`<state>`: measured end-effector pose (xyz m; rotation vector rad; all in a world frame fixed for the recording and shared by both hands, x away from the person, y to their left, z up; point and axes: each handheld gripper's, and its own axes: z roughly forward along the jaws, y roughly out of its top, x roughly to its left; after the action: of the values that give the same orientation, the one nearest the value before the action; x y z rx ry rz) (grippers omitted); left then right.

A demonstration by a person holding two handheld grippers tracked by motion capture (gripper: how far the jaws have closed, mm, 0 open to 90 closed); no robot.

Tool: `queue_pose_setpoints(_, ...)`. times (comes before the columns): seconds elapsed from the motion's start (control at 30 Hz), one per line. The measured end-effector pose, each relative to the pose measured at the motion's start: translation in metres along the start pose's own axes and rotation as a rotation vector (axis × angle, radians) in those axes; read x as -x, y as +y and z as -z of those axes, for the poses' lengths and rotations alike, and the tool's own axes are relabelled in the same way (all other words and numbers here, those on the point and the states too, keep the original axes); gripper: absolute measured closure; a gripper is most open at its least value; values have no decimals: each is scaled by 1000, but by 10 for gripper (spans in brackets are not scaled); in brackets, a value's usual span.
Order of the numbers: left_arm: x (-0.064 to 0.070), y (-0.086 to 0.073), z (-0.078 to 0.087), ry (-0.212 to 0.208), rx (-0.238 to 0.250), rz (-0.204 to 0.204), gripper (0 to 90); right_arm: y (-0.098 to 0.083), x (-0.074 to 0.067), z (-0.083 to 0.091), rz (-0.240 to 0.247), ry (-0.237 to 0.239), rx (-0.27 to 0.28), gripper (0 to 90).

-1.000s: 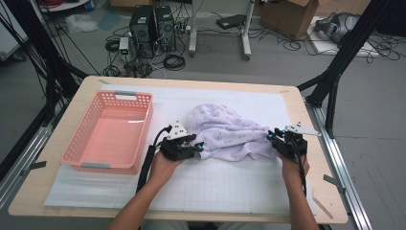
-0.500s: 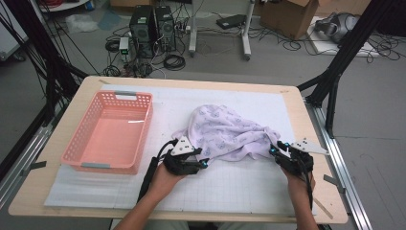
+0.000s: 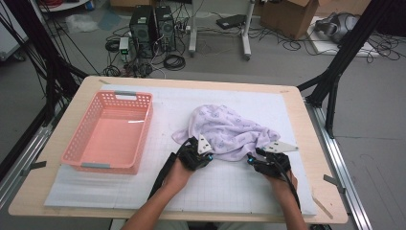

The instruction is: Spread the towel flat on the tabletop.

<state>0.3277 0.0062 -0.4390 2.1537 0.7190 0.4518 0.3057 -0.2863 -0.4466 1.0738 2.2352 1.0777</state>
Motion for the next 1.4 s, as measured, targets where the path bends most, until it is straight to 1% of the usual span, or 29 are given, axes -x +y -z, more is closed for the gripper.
queue_pose_setpoints(0.03,-3,-1,2,-13,4,24,746,0,-2,-5,30,-5,-35,615)
queue_pose_setpoints(0.07,-7,-2,6,-28,5,50,750,1,-4,-6,45,-19,-41,670)
queue_pose_setpoints(0.1,-9,-2,10,-35,8,57,751,2,-5,-5,57,-21,-45,768)
queue_pose_setpoints(0.13,-12,-3,15,-43,10,64,752,2,-4,-4,46,-1,-53,836)
queue_pose_setpoints(0.17,-14,-4,21,-55,20,83,752,2,-4,-3,53,4,-62,864)
queue_pose_setpoints(0.23,-20,-8,34,-96,48,117,751,1,-7,0,64,15,-78,867)
queue_pose_setpoints(0.27,-22,-10,40,-113,64,120,750,0,-10,2,75,22,-82,868)
queue_pose_setpoints(0.33,-22,-15,54,-107,73,106,748,-4,-15,9,85,52,-77,868)
queue_pose_setpoints(0.43,-24,-23,72,-120,109,138,748,-14,-25,23,99,95,-73,869)
queue_pose_setpoints(0.5,-23,-28,82,-135,127,157,746,-20,-31,35,88,127,-67,869)
queue_pose_setpoints(0.53,-22,-29,85,-139,127,156,745,-22,-35,40,86,146,-63,870)
queue_pose_setpoints(0.63,-11,-34,94,-148,125,134,744,-29,-50,57,113,186,-64,871)
queue_pose_setpoints(0.7,-3,-38,102,-169,134,131,744,-34,-58,70,106,217,-57,871)
queue_pose_setpoints(0.73,0,-40,106,-171,146,133,744,-38,-61,79,91,247,-49,871)
queue_pose_setpoints(0.77,2,-42,109,-161,150,123,744,-42,-63,86,84,272,-35,871)
queue_pose_setpoints(0.83,4,-47,110,-153,159,133,726,-48,-66,97,75,292,-25,868)
queue_pose_setpoints(0.87,3,-48,108,-146,154,141,698,-53,-66,102,69,286,-21,849)
queue_pose_setpoints(0.93,3,-50,104,-99,132,148,624,-56,-64,105,45,276,-10,746)
queue_pose_setpoints(0.97,2,-49,103,-85,136,155,565,-56,-62,107,32,273,7,699)
queue_pose_setpoints(1.03,-1,-48,102,-67,159,164,462,-54,-55,114,-3,306,72,580)
queue_pose_setpoints(1.07,-1,-47,100,-54,163,161,439,-51,-51,117,-12,315,101,564)
queue_pose_setpoints(1.1,-4,-47,97,-25,153,144,428,-50,-48,119,-8,299,124,548)
queue_pose_setpoints(1.13,-5,-47,95,-9,142,143,411,-46,-44,120,-16,264,142,527)
queue_pose_setpoints(1.17,-8,-48,90,-2,115,153,408,-44,-42,119,-28,233,145,504)
queue_pose_setpoints(1.2,-9,-49,87,-8,102,168,406,-41,-38,114,-43,186,130,500)
queue_pose_setpoints(1.23,-11,-50,80,-20,78,185,400,-38,-37,109,-41,163,119,502)
queue_pose_setpoints(1.27,-12,-52,75,-25,58,192,389,-34,-35,99,-37,131,104,500)
queue_pose_setpoints(1.33,-13,-53,65,-40,23,207,375,-28,-32,83,-30,101,78,493)
queue_pose_setpoints(1.4,-16,-52,54,-50,-6,245,329,-20,-26,58,-30,66,30,492)
